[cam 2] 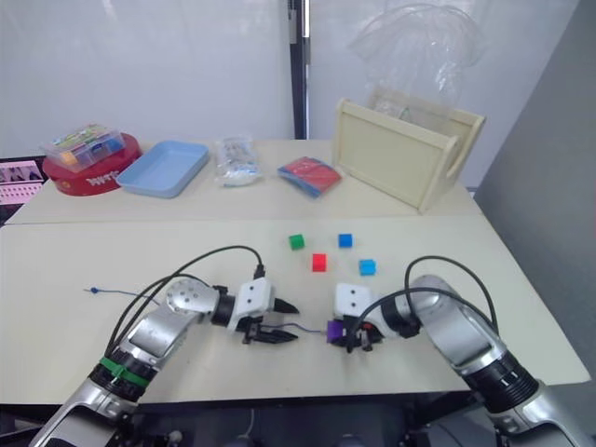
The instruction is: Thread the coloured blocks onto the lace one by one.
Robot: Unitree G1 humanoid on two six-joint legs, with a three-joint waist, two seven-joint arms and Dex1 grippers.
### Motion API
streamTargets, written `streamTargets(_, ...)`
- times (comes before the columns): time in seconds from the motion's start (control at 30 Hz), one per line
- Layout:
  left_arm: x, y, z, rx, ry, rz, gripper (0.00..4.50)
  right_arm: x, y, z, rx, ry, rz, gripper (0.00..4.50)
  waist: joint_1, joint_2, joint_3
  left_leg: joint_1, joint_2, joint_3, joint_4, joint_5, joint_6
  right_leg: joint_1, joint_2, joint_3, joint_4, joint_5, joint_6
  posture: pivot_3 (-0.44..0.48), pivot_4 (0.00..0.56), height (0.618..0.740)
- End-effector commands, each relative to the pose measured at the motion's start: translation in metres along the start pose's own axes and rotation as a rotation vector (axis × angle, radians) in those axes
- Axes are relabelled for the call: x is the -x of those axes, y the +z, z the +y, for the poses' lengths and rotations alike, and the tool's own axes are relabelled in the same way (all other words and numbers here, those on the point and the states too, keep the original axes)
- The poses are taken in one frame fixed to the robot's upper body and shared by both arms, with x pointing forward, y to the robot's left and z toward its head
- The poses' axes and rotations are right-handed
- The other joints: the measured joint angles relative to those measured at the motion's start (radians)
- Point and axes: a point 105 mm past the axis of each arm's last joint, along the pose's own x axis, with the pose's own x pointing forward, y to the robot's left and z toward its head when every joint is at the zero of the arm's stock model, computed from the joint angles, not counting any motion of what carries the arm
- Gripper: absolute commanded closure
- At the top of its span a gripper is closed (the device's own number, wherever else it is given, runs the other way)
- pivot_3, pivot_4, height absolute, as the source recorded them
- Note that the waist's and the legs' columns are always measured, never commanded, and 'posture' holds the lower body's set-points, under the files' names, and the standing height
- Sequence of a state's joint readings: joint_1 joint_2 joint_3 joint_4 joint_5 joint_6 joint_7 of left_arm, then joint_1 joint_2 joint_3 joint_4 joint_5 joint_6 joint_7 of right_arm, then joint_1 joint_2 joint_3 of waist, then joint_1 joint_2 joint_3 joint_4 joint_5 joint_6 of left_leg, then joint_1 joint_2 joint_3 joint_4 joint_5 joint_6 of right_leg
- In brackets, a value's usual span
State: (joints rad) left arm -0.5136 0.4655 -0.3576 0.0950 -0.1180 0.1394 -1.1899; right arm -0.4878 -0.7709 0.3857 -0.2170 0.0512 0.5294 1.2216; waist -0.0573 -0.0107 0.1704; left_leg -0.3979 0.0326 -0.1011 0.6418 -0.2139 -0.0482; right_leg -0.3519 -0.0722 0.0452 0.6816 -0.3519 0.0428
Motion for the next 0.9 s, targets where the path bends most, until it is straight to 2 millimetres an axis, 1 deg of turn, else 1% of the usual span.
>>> streamTargets(0.03, -0.004, 0.009, 0.002, -0.046, 0.008, -0.043, 1.85, -0.009, -0.006, 0.005, -0.011, 0.015, 0.023, 3.32, -0.001, 0.000, 0.000, 0.000, 0.000, 0.000, 0.000, 0.000, 0.000, 0.000, 0.000, 0.000, 0.000, 0.000, 0.000, 0.000, 0.150, 0.740)
streamTargets(0.13, -0.007, 0.004, 0.001, -0.053, -0.004, -0.016, 1.85, -0.009, -0.006, 0.005, -0.011, 0.015, 0.024, 3.32, -0.001, 0.000, 0.000, 0.000, 0.000, 0.000, 0.000, 0.000, 0.000, 0.000, 0.000, 0.000, 0.000, 0.000, 0.000, 0.000, 0.150, 0.740)
streamTargets(0.3, -0.004, -0.004, 0.006, -0.053, 0.012, 0.020, 3.37, -0.007, -0.004, 0.007, -0.015, 0.013, 0.017, 3.32, -0.001, 0.000, 0.000, 0.000, 0.000, 0.000, 0.000, 0.000, 0.000, 0.000, 0.000, 0.000, 0.000, 0.000, 0.000, 0.000, 0.150, 0.740)
streamTargets(0.4, -0.005, -0.010, 0.003, -0.062, -0.008, 0.043, 4.36, -0.006, -0.004, 0.007, -0.016, 0.013, 0.018, 3.32, -0.002, 0.000, 0.000, 0.000, 0.000, 0.000, 0.000, 0.000, 0.000, 0.000, 0.000, 0.000, 0.000, 0.000, 0.000, 0.000, 0.150, 0.740)
streamTargets(0.43, -0.007, -0.011, 0.000, -0.066, -0.021, 0.048, 4.50, -0.006, -0.004, 0.007, -0.016, 0.012, 0.017, 3.32, -0.001, 0.000, 0.000, 0.000, 0.000, 0.000, 0.000, 0.000, 0.000, 0.000, 0.000, 0.000, 0.000, 0.000, 0.000, 0.000, 0.150, 0.740)
streamTargets(0.5, -0.009, -0.011, -0.002, -0.070, -0.035, 0.046, 4.50, -0.006, -0.003, 0.007, -0.015, 0.010, 0.017, 3.32, -0.001, 0.000, 0.000, 0.000, 0.000, 0.000, 0.000, 0.000, 0.000, 0.000, 0.000, 0.000, 0.000, 0.000, 0.000, 0.000, 0.150, 0.740)
streamTargets(0.6, -0.010, -0.009, -0.001, -0.064, -0.033, 0.033, 4.50, -0.006, -0.003, 0.005, -0.015, 0.006, 0.016, 3.32, -0.001, 0.000, 0.000, 0.000, 0.000, 0.000, 0.000, 0.000, 0.000, 0.000, 0.000, 0.000, 0.000, 0.000, 0.000, 0.000, 0.150, 0.740)
streamTargets(0.73, -0.011, -0.001, 0.001, -0.052, -0.032, -0.013, 4.50, -0.006, -0.003, 0.005, -0.015, 0.005, 0.016, 3.32, -0.001, 0.000, 0.000, 0.000, 0.000, 0.000, 0.000, 0.000, 0.000, 0.000, 0.000, 0.000, 0.000, 0.000, 0.000, 0.000, 0.150, 0.740)
streamTargets(0.83, -0.016, 0.004, 0.000, -0.043, -0.042, -0.044, 4.50, -0.007, -0.003, 0.004, -0.015, 0.005, 0.016, 3.32, -0.001, 0.000, 0.000, 0.000, 0.000, 0.000, 0.000, 0.000, 0.000, 0.000, 0.000, 0.000, 0.000, 0.000, 0.000, 0.000, 0.150, 0.740)
streamTargets(0.9, -0.023, 0.007, -0.003, -0.039, -0.056, -0.059, 4.50, -0.007, -0.002, 0.004, -0.014, 0.005, 0.015, 3.32, -0.001, 0.000, 0.000, 0.000, 0.000, 0.000, 0.000, 0.000, 0.000, 0.000, 0.000, 0.000, 0.000, 0.000, 0.000, 0.000, 0.150, 0.740)
